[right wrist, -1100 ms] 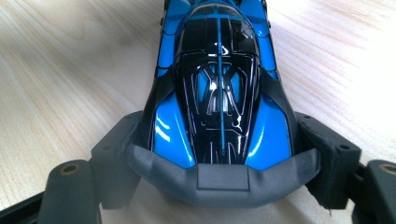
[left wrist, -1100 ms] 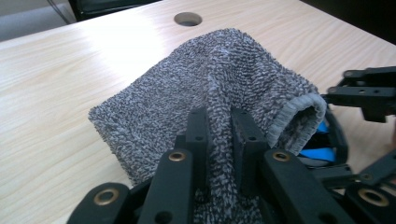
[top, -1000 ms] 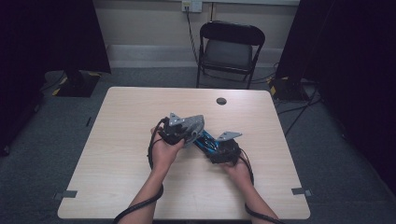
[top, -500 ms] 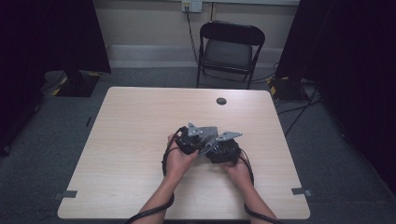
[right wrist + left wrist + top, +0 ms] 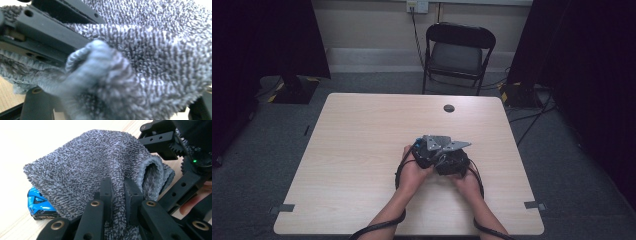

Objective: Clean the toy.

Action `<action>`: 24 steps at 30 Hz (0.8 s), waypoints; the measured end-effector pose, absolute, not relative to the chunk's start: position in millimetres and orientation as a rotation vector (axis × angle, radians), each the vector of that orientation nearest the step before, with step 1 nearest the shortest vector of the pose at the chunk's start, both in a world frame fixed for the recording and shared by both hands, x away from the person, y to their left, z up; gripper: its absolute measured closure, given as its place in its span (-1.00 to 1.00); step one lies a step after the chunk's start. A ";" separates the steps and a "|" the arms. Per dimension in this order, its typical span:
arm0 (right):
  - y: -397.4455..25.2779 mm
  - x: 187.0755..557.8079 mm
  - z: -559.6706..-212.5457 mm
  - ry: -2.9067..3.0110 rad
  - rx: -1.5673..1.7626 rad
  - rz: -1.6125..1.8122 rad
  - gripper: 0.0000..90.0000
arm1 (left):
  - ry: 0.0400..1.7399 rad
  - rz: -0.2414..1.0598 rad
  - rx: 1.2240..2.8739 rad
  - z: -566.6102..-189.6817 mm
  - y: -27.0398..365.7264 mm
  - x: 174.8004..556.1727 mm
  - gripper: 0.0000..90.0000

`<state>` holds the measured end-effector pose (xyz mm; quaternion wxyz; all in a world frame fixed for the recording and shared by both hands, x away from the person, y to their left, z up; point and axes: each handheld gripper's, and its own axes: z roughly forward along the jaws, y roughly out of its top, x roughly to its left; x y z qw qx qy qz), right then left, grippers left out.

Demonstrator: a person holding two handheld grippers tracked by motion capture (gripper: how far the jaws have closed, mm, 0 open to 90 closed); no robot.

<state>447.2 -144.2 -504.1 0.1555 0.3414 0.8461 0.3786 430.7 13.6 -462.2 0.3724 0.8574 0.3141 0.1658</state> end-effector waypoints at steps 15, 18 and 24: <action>-144.3 447.3 -504.2 2.424 0.977 1.084 -0.46 | 0.832 0.441 2.192 -460.3 24.3 441.9 0.78; -144.3 447.3 -504.2 2.424 0.977 1.084 -0.46 | 0.843 0.459 2.195 -457.8 24.8 447.3 0.78; -144.3 447.3 -504.2 2.424 0.977 1.084 -0.46 | 0.865 0.482 2.196 -456.3 27.3 458.2 0.78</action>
